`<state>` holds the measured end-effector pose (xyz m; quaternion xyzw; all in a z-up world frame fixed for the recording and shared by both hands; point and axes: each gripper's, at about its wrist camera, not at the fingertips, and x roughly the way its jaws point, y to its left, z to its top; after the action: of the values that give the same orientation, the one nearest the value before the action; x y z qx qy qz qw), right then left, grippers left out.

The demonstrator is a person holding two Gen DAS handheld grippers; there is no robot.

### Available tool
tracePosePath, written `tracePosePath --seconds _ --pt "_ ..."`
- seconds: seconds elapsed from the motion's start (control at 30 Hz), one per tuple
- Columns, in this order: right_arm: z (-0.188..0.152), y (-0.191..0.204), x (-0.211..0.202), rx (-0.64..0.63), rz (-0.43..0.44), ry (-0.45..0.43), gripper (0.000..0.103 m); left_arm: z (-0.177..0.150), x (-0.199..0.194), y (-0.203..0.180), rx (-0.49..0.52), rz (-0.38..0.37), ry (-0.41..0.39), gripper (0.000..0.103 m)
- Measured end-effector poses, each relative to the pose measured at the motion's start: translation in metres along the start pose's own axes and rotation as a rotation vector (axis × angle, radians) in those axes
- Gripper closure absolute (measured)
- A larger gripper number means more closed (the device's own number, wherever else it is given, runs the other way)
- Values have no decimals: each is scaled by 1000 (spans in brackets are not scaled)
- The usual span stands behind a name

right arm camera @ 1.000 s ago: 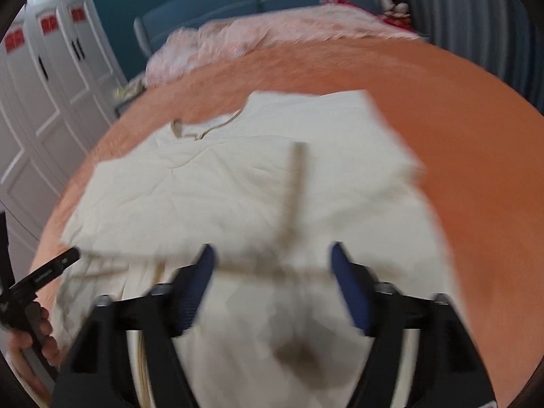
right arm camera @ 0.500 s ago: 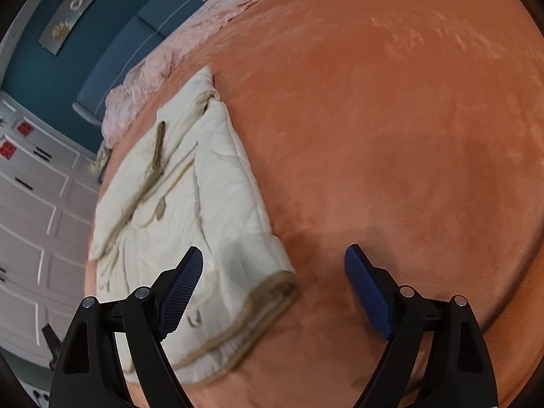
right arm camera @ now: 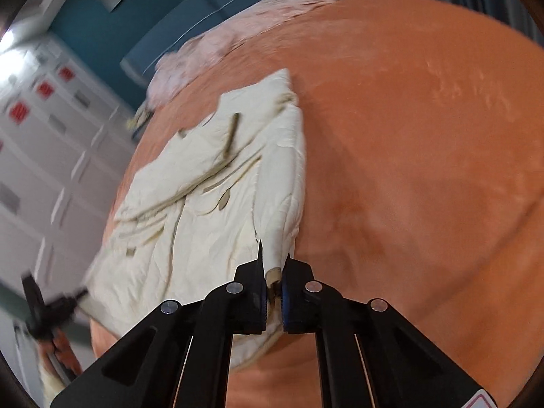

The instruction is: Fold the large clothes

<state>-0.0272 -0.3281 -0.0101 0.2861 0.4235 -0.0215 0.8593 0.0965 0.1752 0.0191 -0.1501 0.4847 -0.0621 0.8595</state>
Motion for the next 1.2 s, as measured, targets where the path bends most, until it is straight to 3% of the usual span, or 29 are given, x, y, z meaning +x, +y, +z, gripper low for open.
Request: tracePosePath --seconds 0.2,0.33,0.47,0.63,0.77,0.87,0.97,1.0,1.03,1.07,1.1,1.17,1.2 --pt "-76 3 -101 -100 12 126 98 -68 -79 1 183 50 129 96" --pt "-85 19 -143 -113 36 89 98 -80 -123 -8 225 51 157 96" --pt "-46 28 -147 -99 82 -57 98 -43 -141 -20 168 3 -10 96" --pt "38 32 -97 -47 87 -213 98 22 -101 -33 102 23 -151 96" --pt "87 46 -51 -52 36 -265 97 62 -62 -51 95 80 -197 95" --pt "104 48 -22 -38 12 -272 94 83 -25 -64 114 153 -198 93" --pt "112 48 -2 6 32 -272 85 94 0 -70 146 269 -240 82" --pt "110 47 0 16 42 -275 83 98 2 -70 137 315 -272 63" --pt "110 47 0 25 64 -289 79 101 2 -68 130 325 -294 51" --pt "110 49 1 23 71 -303 75 104 1 -66 120 300 -318 34" --pt "110 51 -2 11 69 -334 70 106 0 -64 114 267 -324 29" --pt "104 54 -13 -13 36 -405 41 109 3 -63 113 243 -306 24" --pt "104 55 -16 -29 14 -440 37 109 7 -62 118 233 -288 21"
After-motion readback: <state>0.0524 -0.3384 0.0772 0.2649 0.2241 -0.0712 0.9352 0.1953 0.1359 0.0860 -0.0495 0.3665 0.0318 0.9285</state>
